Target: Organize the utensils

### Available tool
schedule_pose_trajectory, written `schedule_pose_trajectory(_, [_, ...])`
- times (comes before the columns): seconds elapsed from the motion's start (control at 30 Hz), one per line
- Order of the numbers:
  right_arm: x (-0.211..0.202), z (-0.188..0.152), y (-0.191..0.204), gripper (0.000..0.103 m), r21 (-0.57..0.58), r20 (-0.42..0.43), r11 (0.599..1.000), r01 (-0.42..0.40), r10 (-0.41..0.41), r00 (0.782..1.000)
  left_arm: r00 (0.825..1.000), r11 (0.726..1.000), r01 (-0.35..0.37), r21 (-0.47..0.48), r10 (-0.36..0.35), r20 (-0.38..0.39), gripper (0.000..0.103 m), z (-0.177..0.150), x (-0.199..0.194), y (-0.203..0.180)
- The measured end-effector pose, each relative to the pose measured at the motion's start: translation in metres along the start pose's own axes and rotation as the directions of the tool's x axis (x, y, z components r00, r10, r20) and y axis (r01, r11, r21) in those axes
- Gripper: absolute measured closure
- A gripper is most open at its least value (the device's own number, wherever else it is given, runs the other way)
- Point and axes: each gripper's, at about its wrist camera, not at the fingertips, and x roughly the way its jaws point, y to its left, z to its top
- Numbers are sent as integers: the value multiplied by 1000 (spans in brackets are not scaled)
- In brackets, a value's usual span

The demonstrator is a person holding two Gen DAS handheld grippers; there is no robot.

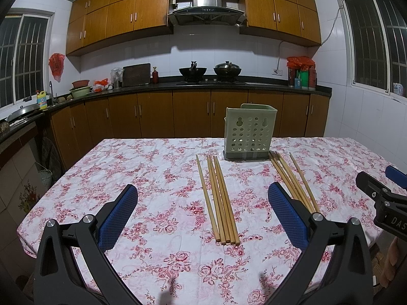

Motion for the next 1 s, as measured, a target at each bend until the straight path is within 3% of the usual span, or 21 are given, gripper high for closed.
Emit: schedule_pose_trajectory(1.0, [4, -1, -2, 4, 5, -8, 1000, -3, 3, 1000, 1000, 1000, -1, 1, 1, -6, 2, -10, 1, 4])
